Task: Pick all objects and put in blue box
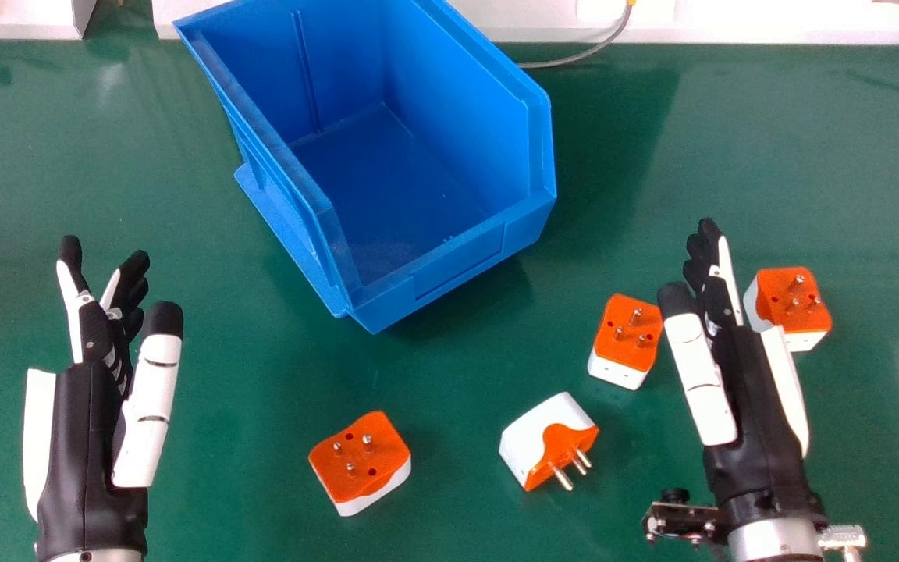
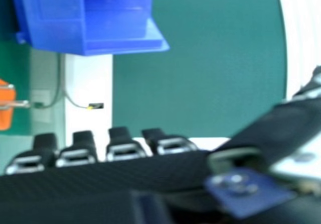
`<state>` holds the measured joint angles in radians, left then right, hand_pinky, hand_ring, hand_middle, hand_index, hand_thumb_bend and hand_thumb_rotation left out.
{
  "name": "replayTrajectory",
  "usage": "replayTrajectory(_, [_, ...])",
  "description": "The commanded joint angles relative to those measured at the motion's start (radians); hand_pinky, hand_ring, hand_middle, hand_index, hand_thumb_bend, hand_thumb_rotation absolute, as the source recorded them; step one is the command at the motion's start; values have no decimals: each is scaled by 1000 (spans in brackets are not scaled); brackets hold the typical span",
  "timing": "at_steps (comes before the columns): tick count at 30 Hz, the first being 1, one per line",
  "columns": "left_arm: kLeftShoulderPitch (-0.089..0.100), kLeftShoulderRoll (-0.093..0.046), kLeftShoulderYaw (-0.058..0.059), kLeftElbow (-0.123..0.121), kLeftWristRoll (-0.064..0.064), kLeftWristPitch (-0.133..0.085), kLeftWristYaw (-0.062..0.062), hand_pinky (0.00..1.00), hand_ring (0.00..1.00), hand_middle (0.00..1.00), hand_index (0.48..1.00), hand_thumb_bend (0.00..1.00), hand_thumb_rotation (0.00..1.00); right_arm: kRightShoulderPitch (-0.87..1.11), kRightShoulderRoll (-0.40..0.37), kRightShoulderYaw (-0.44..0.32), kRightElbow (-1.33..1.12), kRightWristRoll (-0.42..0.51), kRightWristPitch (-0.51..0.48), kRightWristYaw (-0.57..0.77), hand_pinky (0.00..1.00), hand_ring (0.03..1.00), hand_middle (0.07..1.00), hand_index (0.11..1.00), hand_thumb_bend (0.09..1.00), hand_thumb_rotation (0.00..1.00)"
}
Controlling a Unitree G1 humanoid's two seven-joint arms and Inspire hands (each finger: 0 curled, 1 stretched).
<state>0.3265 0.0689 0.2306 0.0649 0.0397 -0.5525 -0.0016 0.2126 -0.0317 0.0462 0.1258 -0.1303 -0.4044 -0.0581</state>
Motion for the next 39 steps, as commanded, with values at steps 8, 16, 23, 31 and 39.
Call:
replayTrajectory(8, [4, 6, -7, -17, 1, -17, 13, 950, 944, 934, 938, 545, 887, -1, -2, -8, -21, 2, -16, -6, 973, 1000, 1000, 1000, 438, 1000])
replayTrajectory(16, [4, 5, -10, -22, -3, -8, 18, 939, 942, 932, 935, 556, 875, -4, -8, -6, -23, -2, -15, -2, 970, 1000, 1000, 1000, 453, 1000])
replayTrajectory(23, [4, 1, -13, -16, -6, -14, 19, 952, 945, 933, 937, 542, 873, -7, -4, -19, -51, -13, -2, -26, 991, 1000, 1000, 1000, 575, 1000])
replayTrajectory(31, [0, -1, -16, -21, -4, 3, 23, 929, 937, 924, 927, 550, 850, -57, -41, -73, -11, -125, -73, -144, 994, 1000, 1000, 1000, 549, 1000])
replayTrajectory(39, [2, -1, -19, -19, -2, 6, 30, 950, 941, 919, 924, 557, 848, -112, -122, -111, 54, -321, -79, -324, 1000, 1000, 1000, 1000, 436, 1000])
